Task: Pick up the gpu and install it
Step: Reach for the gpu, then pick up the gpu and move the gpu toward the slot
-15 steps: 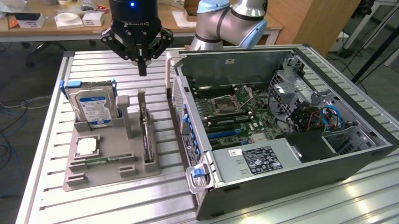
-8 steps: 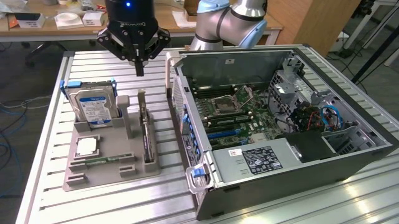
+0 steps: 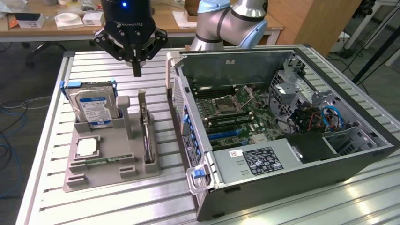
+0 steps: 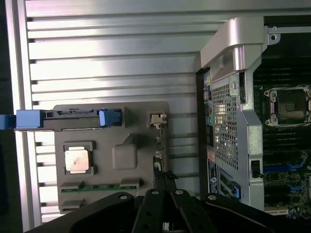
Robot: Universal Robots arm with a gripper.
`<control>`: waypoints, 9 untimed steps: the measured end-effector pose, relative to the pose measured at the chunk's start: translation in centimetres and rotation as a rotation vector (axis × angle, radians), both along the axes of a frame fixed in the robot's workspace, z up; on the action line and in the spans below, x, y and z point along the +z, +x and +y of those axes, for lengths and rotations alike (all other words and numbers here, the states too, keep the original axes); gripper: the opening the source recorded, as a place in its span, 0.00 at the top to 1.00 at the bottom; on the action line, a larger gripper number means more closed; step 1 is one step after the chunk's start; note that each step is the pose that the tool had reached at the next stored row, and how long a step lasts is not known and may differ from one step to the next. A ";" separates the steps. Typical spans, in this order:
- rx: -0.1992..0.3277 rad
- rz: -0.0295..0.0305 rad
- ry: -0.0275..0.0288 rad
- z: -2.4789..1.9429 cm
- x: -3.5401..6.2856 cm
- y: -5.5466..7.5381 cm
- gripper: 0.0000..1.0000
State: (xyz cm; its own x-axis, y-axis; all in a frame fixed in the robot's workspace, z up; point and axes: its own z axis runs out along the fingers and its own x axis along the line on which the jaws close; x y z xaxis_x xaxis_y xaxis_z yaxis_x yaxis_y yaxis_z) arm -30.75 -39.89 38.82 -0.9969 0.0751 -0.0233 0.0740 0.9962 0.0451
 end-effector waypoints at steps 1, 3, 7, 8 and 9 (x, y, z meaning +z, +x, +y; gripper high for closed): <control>0.000 0.0000 -0.0001 0.00 0.00 0.0 0.89; 0.000 0.0000 0.0000 0.00 0.00 0.0 0.89; 0.000 0.0000 0.0000 0.00 0.00 0.0 0.89; 0.000 0.0000 0.0000 0.00 0.00 0.0 0.89; 0.000 0.0001 0.0000 0.00 0.00 0.0 0.89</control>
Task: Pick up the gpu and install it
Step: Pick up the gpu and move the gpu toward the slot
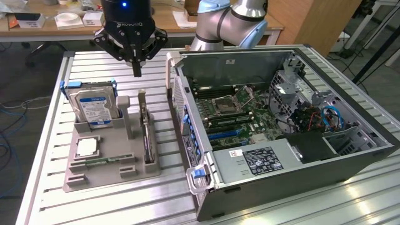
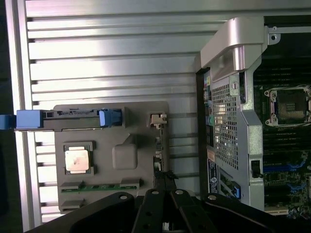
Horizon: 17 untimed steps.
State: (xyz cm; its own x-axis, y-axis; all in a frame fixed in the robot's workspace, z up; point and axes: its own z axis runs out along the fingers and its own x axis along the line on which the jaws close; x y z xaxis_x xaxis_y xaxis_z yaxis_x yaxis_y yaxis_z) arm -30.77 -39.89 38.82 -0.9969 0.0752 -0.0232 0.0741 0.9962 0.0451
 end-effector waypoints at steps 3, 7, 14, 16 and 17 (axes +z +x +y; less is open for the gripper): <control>0.000 -0.0002 0.0001 0.00 -0.09 0.0 0.89; 0.000 0.0000 0.0001 0.00 -0.49 0.0 0.89; 0.000 -0.0001 0.0001 0.00 -1.21 0.0 0.89; 0.000 -0.0001 0.0001 0.00 -1.40 0.0 0.89; 0.000 -0.0001 0.0000 0.00 -1.50 0.0 0.89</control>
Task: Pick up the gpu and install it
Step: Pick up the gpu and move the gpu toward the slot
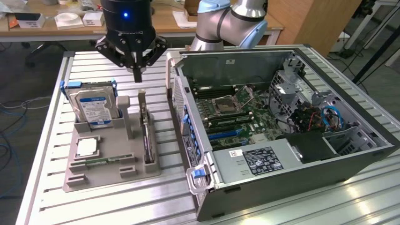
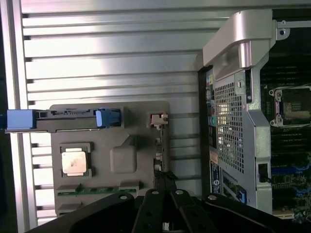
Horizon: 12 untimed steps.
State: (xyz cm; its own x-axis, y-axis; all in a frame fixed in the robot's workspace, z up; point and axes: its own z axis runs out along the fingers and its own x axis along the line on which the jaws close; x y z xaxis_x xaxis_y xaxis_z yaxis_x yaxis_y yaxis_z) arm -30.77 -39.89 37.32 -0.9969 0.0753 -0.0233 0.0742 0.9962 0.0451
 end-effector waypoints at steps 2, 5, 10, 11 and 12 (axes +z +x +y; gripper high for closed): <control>0.000 0.0000 0.0000 0.00 -0.19 0.0 0.89; 0.000 0.0001 0.0000 0.00 -0.47 0.0 0.89; 0.000 -0.0001 0.0000 0.00 -0.96 0.0 0.89; 0.000 0.0000 0.0000 0.00 -1.05 0.0 0.89; 0.000 0.0001 -0.0001 0.00 -1.14 0.0 0.89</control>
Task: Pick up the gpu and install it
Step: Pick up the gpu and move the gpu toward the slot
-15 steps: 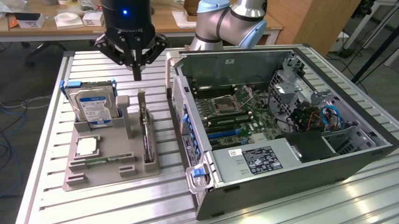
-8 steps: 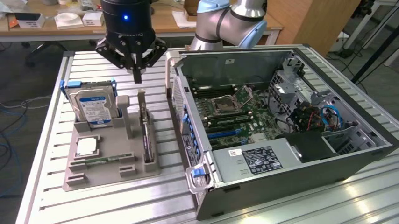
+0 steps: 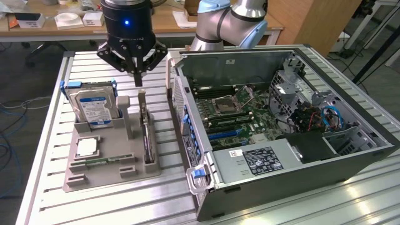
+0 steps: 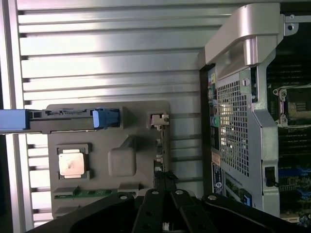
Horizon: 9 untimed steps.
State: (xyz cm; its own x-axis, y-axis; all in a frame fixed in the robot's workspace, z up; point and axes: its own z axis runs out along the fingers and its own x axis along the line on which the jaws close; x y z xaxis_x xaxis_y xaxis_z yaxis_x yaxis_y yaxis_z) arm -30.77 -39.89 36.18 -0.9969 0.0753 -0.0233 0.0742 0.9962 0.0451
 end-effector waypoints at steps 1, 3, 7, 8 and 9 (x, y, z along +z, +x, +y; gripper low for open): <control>0.000 0.0000 0.0000 0.00 -0.10 0.0 0.89; 0.000 -0.0001 0.0001 0.00 -0.28 0.0 0.89; 0.000 -0.0001 0.0001 0.00 -0.64 0.0 0.89; 0.000 0.0000 0.0000 0.00 -0.72 0.0 0.89; 0.000 0.0000 0.0000 0.00 -0.79 0.0 0.89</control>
State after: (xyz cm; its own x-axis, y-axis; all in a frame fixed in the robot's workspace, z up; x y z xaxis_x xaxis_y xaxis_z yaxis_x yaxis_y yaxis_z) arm -30.77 -39.89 35.39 -0.9969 0.0753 -0.0233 0.0742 0.9962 0.0451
